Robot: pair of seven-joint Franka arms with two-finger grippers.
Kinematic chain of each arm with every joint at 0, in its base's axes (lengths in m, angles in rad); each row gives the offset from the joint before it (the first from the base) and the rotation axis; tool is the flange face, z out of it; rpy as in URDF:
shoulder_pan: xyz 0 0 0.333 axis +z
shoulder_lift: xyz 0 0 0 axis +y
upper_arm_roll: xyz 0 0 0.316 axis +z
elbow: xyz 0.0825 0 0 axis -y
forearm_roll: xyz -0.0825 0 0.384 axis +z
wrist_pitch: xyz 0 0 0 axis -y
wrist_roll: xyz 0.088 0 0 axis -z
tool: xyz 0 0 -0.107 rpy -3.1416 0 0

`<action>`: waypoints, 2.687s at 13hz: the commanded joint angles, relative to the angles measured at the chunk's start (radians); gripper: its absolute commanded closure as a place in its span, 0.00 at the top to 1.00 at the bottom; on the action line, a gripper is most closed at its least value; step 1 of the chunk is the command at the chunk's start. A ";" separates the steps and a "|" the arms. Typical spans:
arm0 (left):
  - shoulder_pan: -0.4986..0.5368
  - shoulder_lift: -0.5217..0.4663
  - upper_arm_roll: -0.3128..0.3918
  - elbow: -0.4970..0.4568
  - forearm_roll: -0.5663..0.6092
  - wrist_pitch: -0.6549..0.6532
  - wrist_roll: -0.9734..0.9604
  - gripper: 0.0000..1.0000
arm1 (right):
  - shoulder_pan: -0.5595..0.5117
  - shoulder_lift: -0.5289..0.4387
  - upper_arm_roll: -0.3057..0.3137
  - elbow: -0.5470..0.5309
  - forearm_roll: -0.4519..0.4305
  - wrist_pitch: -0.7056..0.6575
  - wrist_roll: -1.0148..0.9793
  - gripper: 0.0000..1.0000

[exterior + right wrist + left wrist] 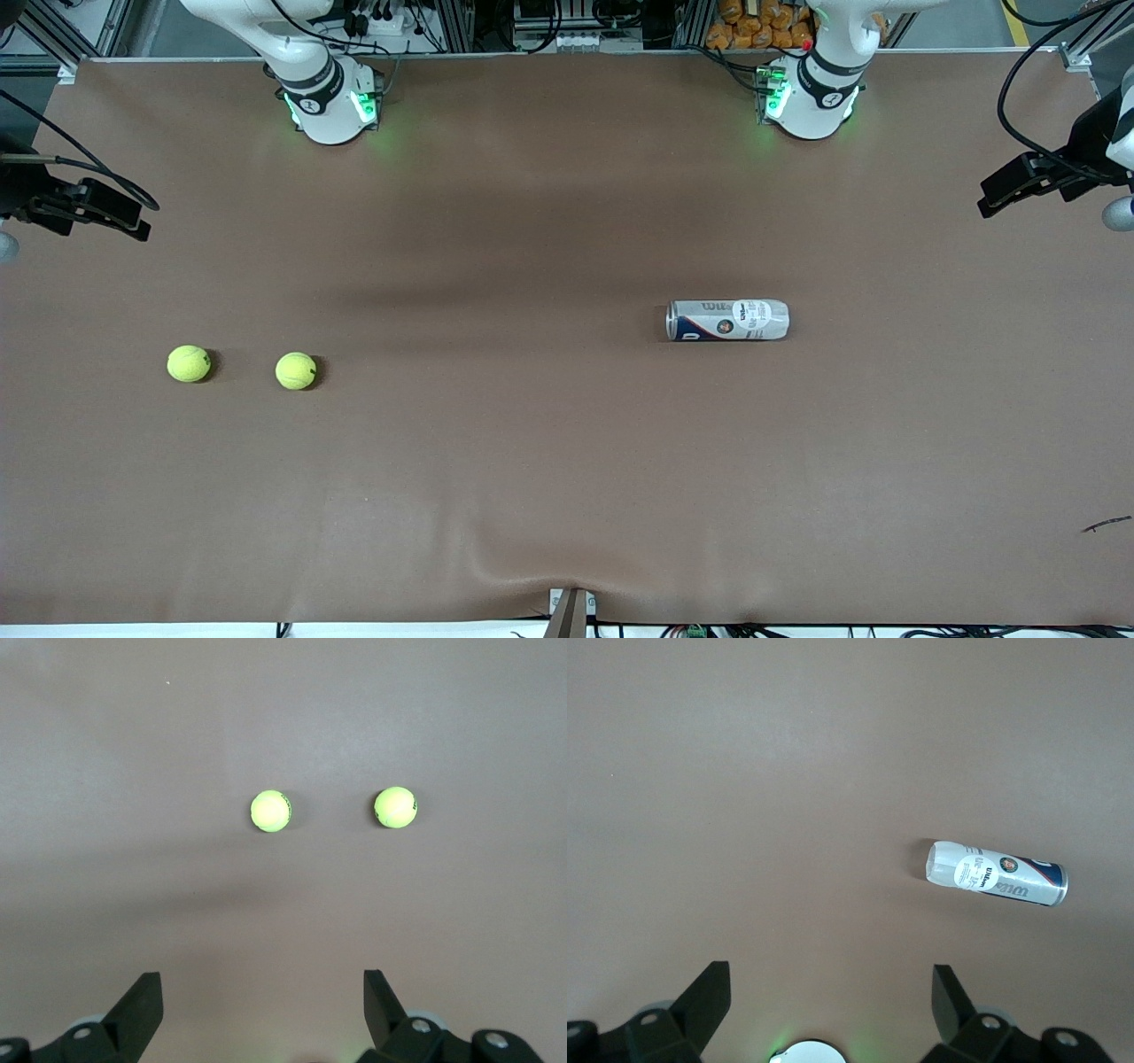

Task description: Insert tennis ball vertically with right arm

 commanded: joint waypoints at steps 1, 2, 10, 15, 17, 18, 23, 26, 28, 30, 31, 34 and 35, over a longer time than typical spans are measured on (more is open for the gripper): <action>0.004 -0.019 -0.002 -0.004 -0.015 0.002 0.007 1.00 | -0.003 0.006 0.001 0.019 -0.011 -0.002 0.009 1.00; 0.004 -0.018 -0.002 0.000 -0.015 0.002 0.004 1.00 | -0.003 0.006 0.001 0.019 -0.011 -0.002 0.009 1.00; 0.006 -0.012 -0.002 0.014 -0.015 0.002 0.010 1.00 | 0.005 0.006 0.001 0.019 -0.020 -0.002 0.010 1.00; -0.003 -0.010 -0.009 0.011 -0.018 0.002 0.016 1.00 | 0.005 0.006 0.001 0.019 -0.020 -0.001 0.010 1.00; -0.008 -0.009 -0.011 0.006 -0.017 0.002 0.016 1.00 | 0.003 0.006 0.001 0.019 -0.021 -0.001 0.010 1.00; -0.006 -0.009 -0.024 0.006 -0.017 0.002 0.016 1.00 | 0.003 0.006 0.001 0.019 -0.021 -0.002 0.010 1.00; -0.008 -0.006 -0.048 0.003 -0.017 0.002 0.014 1.00 | 0.003 0.006 0.001 0.019 -0.021 -0.002 0.010 1.00; -0.008 -0.006 -0.060 0.000 -0.017 0.000 0.014 1.00 | 0.003 0.006 0.001 0.019 -0.023 -0.002 0.010 1.00; -0.008 -0.006 -0.063 -0.001 -0.017 -0.003 0.017 1.00 | -0.006 0.006 0.001 0.021 -0.021 -0.001 0.012 1.00; -0.009 -0.006 -0.078 -0.015 -0.017 -0.003 0.019 1.00 | -0.005 0.006 0.001 0.021 -0.021 0.001 0.012 1.00; -0.008 -0.006 -0.090 -0.017 -0.017 -0.003 0.019 1.00 | -0.005 0.006 0.001 0.021 -0.021 0.001 0.012 1.00; -0.008 -0.007 -0.110 -0.021 -0.017 -0.003 0.020 1.00 | -0.003 0.006 0.001 0.021 -0.021 0.002 0.012 1.00; -0.008 -0.007 -0.120 -0.021 -0.017 -0.004 0.019 1.00 | -0.003 0.006 0.001 0.021 -0.021 0.002 0.012 1.00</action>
